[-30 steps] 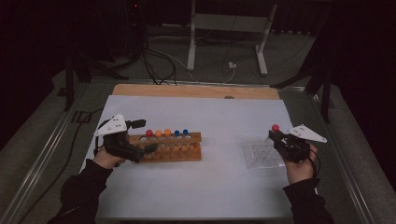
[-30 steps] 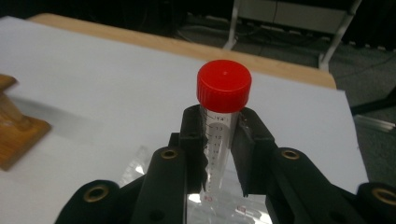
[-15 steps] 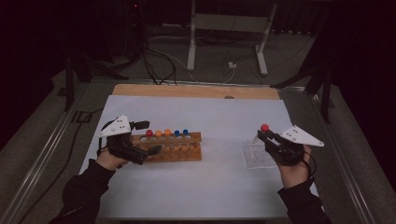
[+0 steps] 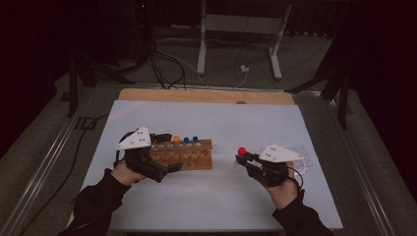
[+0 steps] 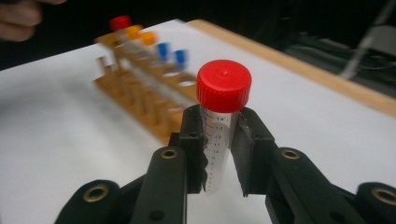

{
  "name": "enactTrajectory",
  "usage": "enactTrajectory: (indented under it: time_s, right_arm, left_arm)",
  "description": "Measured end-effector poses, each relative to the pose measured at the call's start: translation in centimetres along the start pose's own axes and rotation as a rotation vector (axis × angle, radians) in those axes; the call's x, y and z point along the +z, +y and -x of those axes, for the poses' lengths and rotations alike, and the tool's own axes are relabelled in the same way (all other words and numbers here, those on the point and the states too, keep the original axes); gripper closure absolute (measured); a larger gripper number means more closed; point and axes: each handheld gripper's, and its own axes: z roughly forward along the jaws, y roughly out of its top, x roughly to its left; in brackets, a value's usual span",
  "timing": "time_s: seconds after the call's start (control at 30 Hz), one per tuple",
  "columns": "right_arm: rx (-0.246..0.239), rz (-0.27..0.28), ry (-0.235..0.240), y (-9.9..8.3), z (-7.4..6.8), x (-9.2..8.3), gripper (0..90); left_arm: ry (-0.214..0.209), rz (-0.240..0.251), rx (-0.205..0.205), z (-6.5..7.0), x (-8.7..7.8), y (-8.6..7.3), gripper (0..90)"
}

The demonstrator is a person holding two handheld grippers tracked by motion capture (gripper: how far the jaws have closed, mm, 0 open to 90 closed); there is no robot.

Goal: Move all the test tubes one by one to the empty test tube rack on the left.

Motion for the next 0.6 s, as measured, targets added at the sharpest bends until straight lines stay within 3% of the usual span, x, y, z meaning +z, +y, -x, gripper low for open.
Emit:
enactTrajectory:
  time_s: [0.33, 0.6]
  right_arm:
    - [-0.046, -0.051, 0.151, 0.0, -3.4, 2.5, 74.7]
    - [-0.060, -0.067, 0.213, 0.2, -4.9, 3.6, 74.7]
  left_arm:
    - [-0.073, -0.013, 0.031, 2.3, 2.4, 0.0, 4.4]
    - [-0.104, -0.011, 0.046, 3.6, 4.1, -0.2, 23.7]
